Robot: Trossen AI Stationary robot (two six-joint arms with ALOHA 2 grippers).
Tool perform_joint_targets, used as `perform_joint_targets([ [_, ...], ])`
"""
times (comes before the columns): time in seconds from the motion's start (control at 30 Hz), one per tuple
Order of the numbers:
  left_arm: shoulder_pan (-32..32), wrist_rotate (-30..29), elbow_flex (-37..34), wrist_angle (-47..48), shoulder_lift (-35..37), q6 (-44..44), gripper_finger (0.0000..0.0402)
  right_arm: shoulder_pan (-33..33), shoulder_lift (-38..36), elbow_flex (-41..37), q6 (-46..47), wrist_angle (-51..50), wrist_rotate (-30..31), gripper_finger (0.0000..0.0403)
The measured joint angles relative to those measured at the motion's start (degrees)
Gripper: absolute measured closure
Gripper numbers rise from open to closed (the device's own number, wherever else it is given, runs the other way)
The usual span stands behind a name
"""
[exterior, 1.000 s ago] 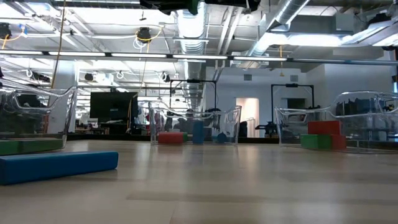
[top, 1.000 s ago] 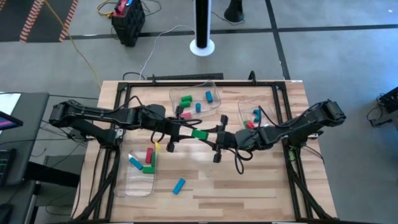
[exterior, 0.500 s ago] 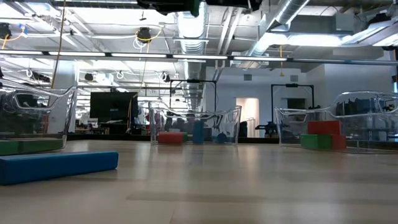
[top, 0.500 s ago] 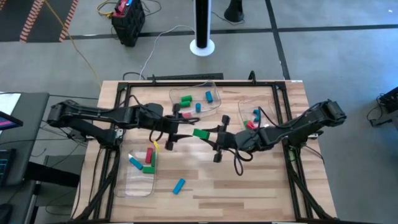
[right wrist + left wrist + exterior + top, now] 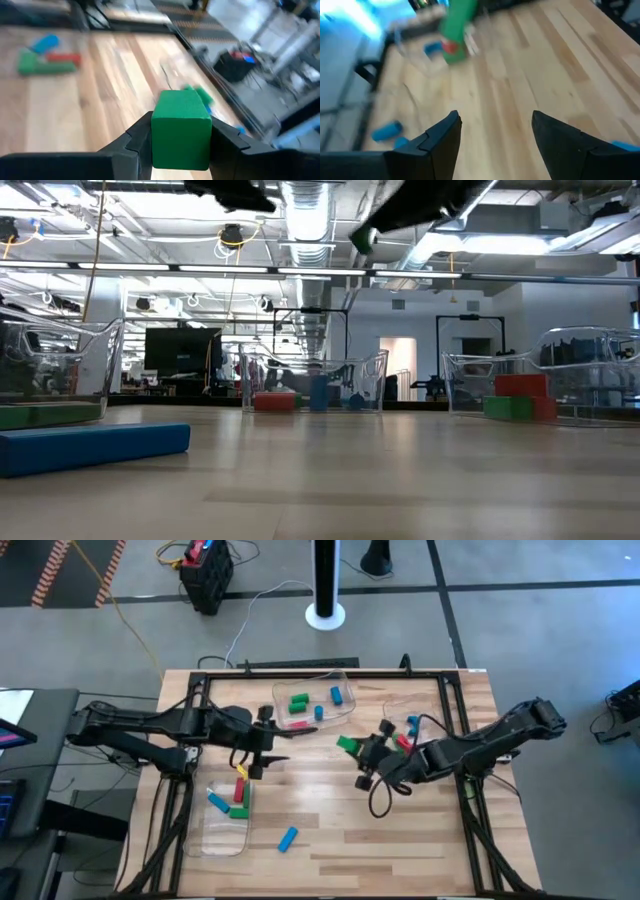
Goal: Sort blocks by size
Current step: Put the green arch block into the left transparent bin
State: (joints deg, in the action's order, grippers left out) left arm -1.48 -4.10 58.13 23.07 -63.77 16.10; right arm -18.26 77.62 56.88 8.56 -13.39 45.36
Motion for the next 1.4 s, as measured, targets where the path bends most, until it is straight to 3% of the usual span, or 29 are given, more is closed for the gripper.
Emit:
perform_joint_targets([
  [0.27,-4.12,1.81,-3.08,5.97,-0.09,-5.84,0.0164,2.11,-4.46,0.0,17.18,-21.5,4.18,0.0239],
  [0.63,-11.77,2.86,-10.07,2.69,-0.07,-13.89,0.0164,8.02,-5.22,0.0,41.25,-48.24,2.07,0.0239],
  [0.93,-15.24,2.95,-15.69,-4.68,-0.07,-17.53,0.0164,13.03,-5.24,0.0,48.41,-55.47,-1.91,0.0239],
  [1.4,-16.7,2.89,-16.35,-11.23,-2.31,-16.25,0.0183,20.02,-5.22,-0.68,47.08,-55.01,-7.71,0.0238],
])
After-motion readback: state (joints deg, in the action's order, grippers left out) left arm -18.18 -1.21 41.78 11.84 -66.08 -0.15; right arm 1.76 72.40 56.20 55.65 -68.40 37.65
